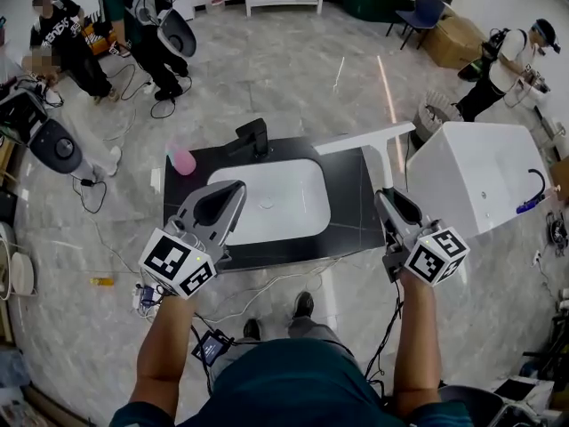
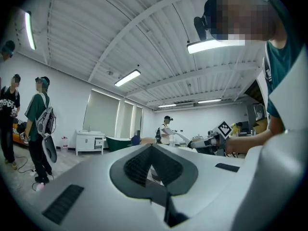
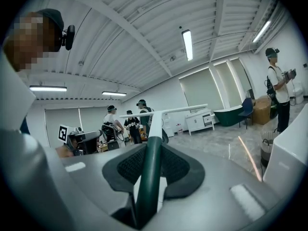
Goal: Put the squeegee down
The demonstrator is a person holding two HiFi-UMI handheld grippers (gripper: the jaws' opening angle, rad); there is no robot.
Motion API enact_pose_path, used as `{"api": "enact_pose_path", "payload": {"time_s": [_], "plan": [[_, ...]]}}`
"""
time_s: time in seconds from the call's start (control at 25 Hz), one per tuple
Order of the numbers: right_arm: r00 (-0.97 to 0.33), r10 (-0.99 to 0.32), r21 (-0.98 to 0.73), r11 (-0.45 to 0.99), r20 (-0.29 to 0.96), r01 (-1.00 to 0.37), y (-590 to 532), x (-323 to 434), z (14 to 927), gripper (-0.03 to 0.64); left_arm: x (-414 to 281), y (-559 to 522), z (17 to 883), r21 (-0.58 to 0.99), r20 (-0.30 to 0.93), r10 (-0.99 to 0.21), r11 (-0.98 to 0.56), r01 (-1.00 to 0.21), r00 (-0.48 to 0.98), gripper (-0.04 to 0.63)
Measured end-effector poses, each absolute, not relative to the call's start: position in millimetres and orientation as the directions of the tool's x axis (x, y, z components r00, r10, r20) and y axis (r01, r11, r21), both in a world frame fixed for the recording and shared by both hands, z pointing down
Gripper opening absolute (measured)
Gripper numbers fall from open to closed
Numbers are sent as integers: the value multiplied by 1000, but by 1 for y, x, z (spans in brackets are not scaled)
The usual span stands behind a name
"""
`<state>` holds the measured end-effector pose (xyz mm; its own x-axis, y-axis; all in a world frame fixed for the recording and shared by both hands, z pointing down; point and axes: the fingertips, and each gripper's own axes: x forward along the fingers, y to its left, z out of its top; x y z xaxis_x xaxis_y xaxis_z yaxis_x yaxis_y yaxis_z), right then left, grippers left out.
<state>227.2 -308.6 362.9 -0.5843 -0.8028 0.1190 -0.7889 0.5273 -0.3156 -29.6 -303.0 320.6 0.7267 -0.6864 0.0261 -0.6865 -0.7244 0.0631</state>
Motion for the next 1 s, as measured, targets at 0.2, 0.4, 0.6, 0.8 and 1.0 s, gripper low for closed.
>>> {"api": "enact_pose_path", "payload": {"time_s": [0.2,0.4,0.6,0.8,1.0], "plan": [[-597,-788,-343,525,151,-779,-342,238,391,103,-25,-321,336,75,60,-714,-694,-716,698,5],[-604,-775,-379,510,189,-772,-374,255,433,103,-14,-339,358,88,91,-729,-673,-735,678,5],[-603,-764,-425,479,230,-768,-401,269,484,103,-4,-354,385,112,126,-736,-656,-746,666,5],[-601,-751,-466,443,274,-766,-422,279,532,103,3,-368,409,135,167,-741,-636,-760,650,5],[-603,-731,-484,421,319,-767,-431,283,579,103,7,-377,436,153,203,-741,-621,-769,639,6]]}}
